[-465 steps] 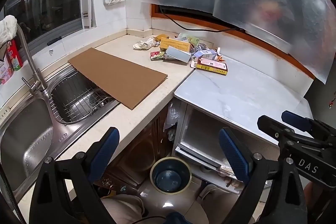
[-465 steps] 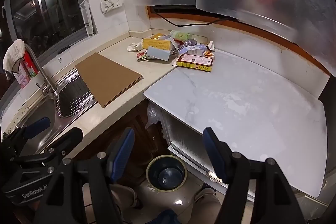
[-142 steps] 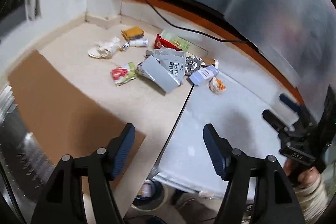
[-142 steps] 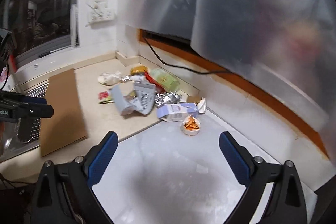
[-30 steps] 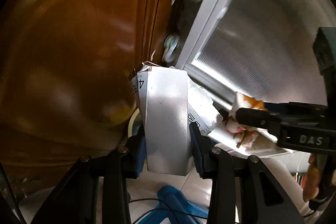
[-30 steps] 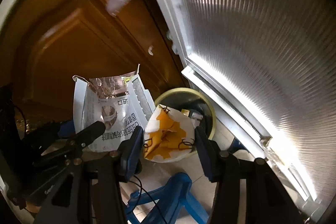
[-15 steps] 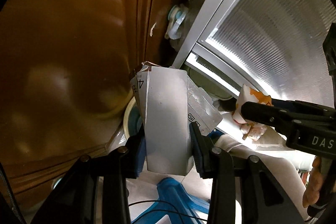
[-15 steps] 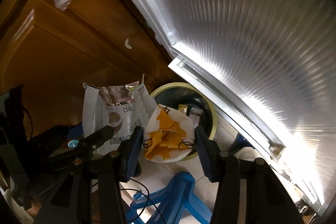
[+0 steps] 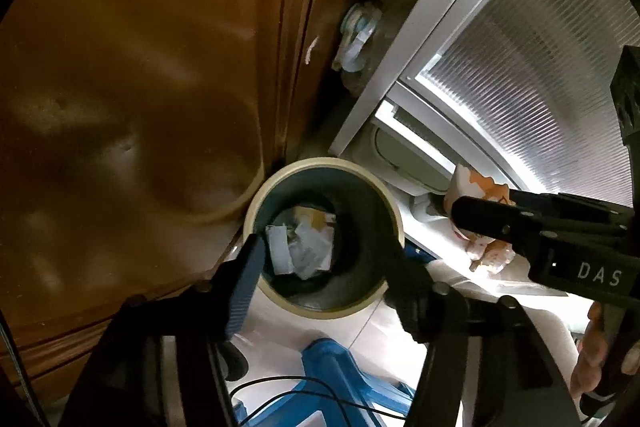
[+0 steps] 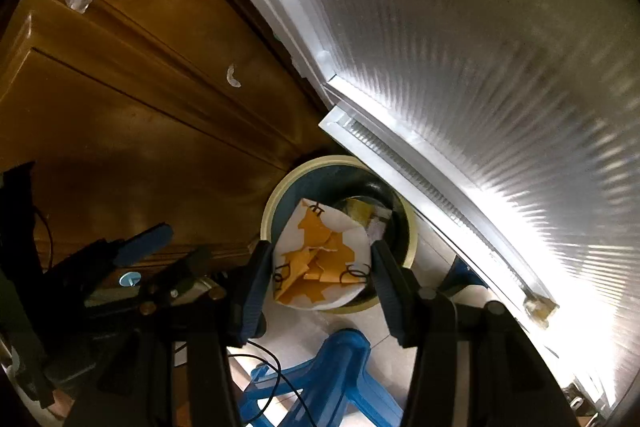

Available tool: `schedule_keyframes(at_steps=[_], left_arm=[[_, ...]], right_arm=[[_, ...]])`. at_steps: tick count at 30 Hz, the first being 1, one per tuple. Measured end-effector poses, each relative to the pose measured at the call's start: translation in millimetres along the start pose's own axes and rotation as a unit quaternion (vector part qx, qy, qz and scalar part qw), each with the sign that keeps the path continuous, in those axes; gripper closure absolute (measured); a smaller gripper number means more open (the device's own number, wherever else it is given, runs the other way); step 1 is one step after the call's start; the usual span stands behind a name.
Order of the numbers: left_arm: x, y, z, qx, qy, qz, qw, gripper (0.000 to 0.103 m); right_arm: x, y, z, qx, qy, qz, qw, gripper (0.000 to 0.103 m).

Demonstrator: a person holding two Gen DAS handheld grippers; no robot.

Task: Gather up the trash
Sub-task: 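Open both tools to drop the carton and cup into the bin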

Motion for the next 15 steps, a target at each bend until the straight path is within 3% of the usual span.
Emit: schedule_keyframes(at_steps=[3, 8, 12, 15], left_arm=[[4.4, 2.2, -1.4, 0.0, 0.005, 0.003, 1.0, 0.03], [8.6, 3.2, -3.5, 0.0, 0.005, 0.016, 0.9999, 0.022], [7.9, 5.7, -2.1, -0.007, 0.002, 0.017, 0.9998, 0.021], [7.1, 6.8, -1.5, -0.007, 0.001, 0.016, 0.9998, 0.02]], right_arm=[[5.7, 0.0, -1.9, 0.009, 0.01, 0.0, 1.0, 0.052], [8.5, -6.7, -1.9, 0.033, 0.007, 0.008, 0.999, 0.051], [4.9, -14.7, 0.1, 0.041, -0.013, 0.017, 0.999, 0.031], [5.5, -12.2, -2.3, 0.032, -0.014, 0.016, 0.999, 0.031]])
Point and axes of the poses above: each gripper's, at about its wrist camera, not at the fingertips, and y roughly against the way its jaws point, x to its left, z to its top, the point moved 6 cm from there along -y, roughly the way its jaws point, and after that the axes turned 10 degrees about x, right-handed, at the moved point
